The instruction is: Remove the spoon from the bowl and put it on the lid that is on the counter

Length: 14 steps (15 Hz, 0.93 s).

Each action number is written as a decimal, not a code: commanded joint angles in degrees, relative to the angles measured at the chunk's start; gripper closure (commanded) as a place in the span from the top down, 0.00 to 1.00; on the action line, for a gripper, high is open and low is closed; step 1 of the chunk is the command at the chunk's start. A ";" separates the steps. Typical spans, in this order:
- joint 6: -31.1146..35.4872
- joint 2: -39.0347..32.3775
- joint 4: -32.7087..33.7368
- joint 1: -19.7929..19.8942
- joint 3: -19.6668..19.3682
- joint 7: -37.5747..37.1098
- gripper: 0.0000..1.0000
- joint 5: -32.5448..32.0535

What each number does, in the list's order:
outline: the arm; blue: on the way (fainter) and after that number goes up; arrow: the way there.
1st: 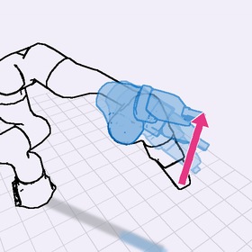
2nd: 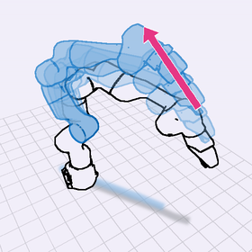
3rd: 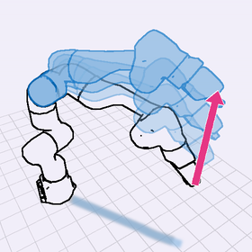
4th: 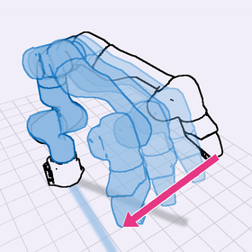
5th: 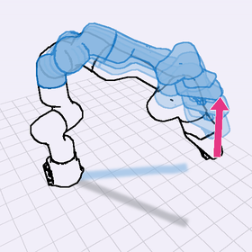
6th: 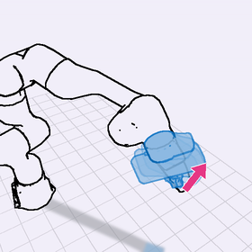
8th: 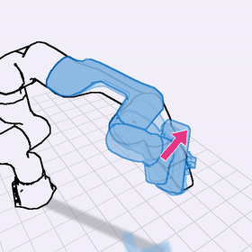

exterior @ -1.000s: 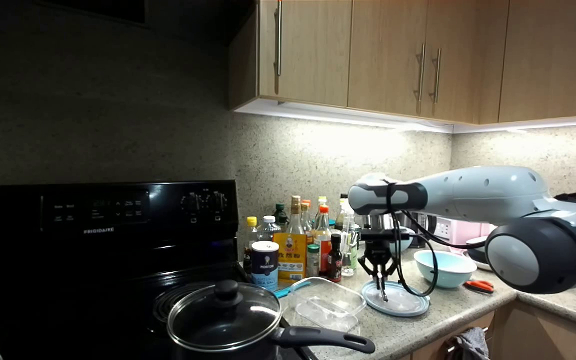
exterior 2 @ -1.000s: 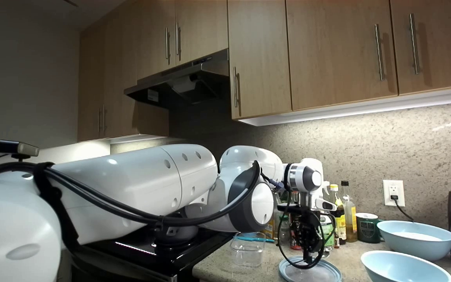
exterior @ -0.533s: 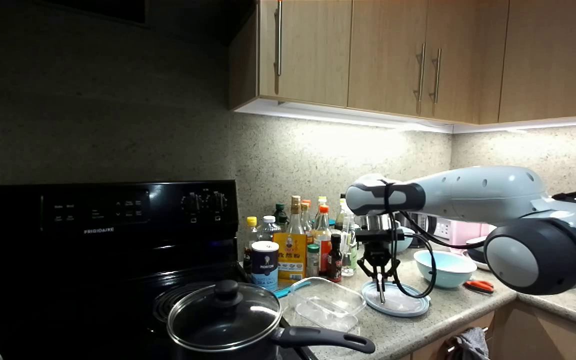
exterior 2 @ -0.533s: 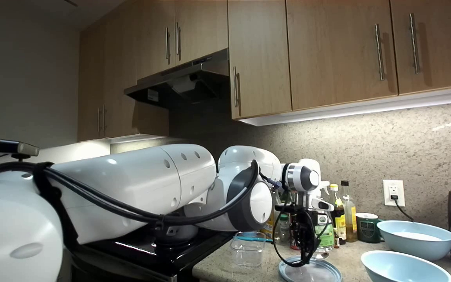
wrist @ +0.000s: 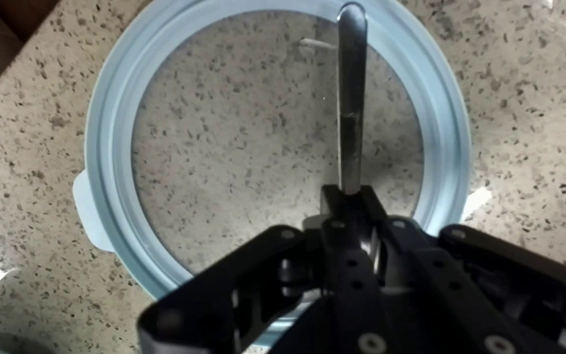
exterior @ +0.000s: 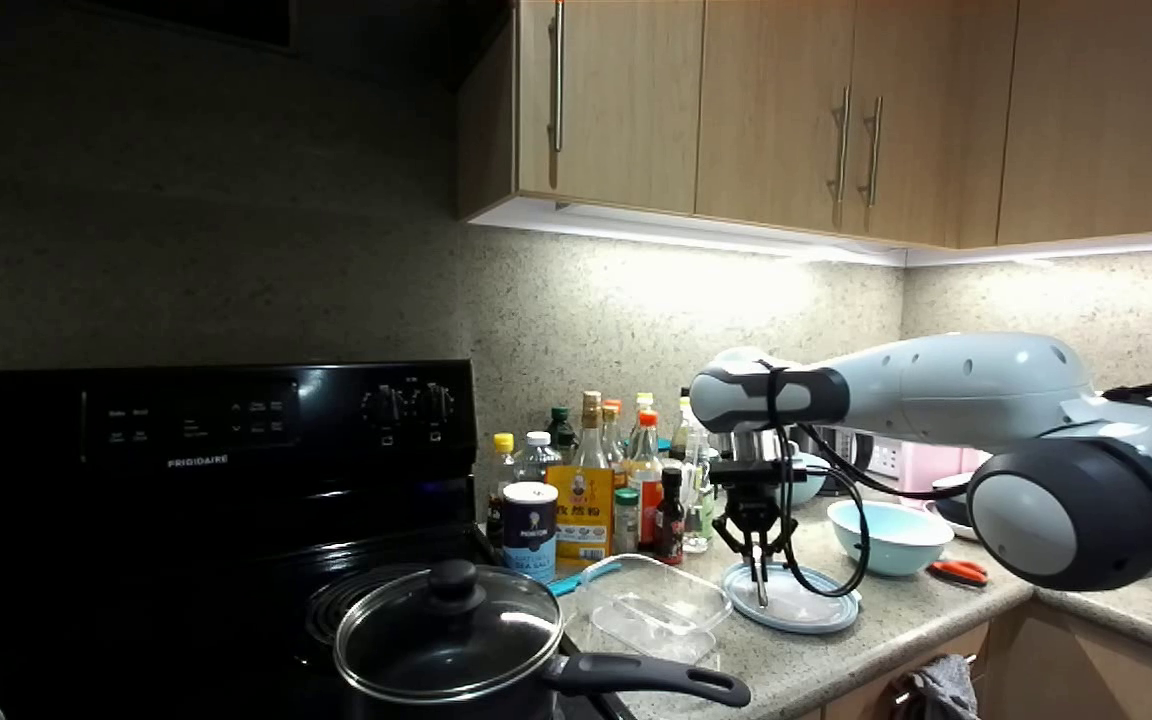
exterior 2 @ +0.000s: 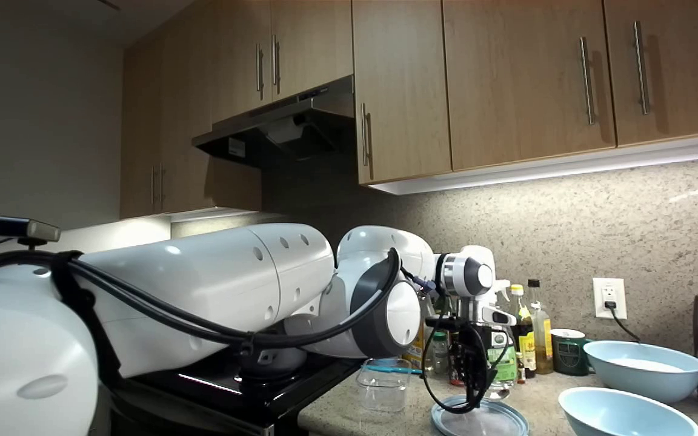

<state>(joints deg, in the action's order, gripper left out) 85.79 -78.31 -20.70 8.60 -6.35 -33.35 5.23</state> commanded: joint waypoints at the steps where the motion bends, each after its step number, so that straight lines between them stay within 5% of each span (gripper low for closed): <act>1: -3.10 -0.68 0.00 -0.69 -1.11 -3.00 0.06 -0.77; 8: -3.43 -1.17 0.00 -2.58 -2.98 -9.89 0.07 -0.28; 13: -2.22 -2.26 0.02 -2.14 0.12 -11.59 0.07 3.25; 14: -2.12 -2.32 0.04 -2.18 0.03 -11.97 0.35 3.30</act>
<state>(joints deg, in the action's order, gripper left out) 83.00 -79.11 -20.67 6.23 -7.87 -42.89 6.47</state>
